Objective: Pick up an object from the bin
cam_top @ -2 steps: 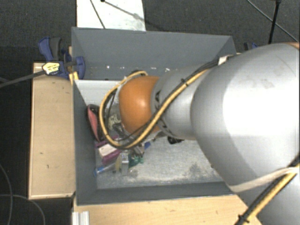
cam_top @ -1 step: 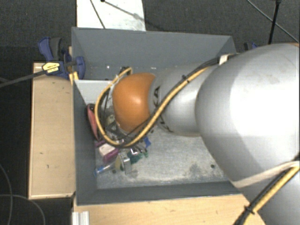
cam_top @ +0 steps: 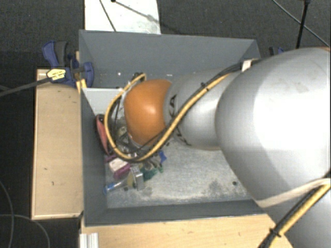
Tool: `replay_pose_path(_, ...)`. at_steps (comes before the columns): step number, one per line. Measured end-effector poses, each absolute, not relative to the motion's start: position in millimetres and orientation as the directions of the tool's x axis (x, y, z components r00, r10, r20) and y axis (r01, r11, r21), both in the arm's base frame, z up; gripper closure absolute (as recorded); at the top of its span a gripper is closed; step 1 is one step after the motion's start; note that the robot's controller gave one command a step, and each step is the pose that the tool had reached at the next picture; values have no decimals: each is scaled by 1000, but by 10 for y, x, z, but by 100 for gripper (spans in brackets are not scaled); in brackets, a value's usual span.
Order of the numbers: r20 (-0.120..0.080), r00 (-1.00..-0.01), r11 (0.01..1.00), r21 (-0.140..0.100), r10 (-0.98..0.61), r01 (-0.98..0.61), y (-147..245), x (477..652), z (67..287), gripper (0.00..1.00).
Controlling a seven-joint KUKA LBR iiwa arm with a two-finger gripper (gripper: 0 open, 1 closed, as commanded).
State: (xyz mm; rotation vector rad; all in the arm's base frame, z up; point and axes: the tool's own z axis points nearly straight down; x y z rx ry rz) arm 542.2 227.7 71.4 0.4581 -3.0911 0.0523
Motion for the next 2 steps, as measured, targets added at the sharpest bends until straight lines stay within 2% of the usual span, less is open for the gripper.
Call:
replay_pose_path(1,45,-761,761,0,-648,-648,2362,5714,972,100)
replay_pose_path(2,-9,-761,761,-3,-649,-649,2424,5736,1855,100)
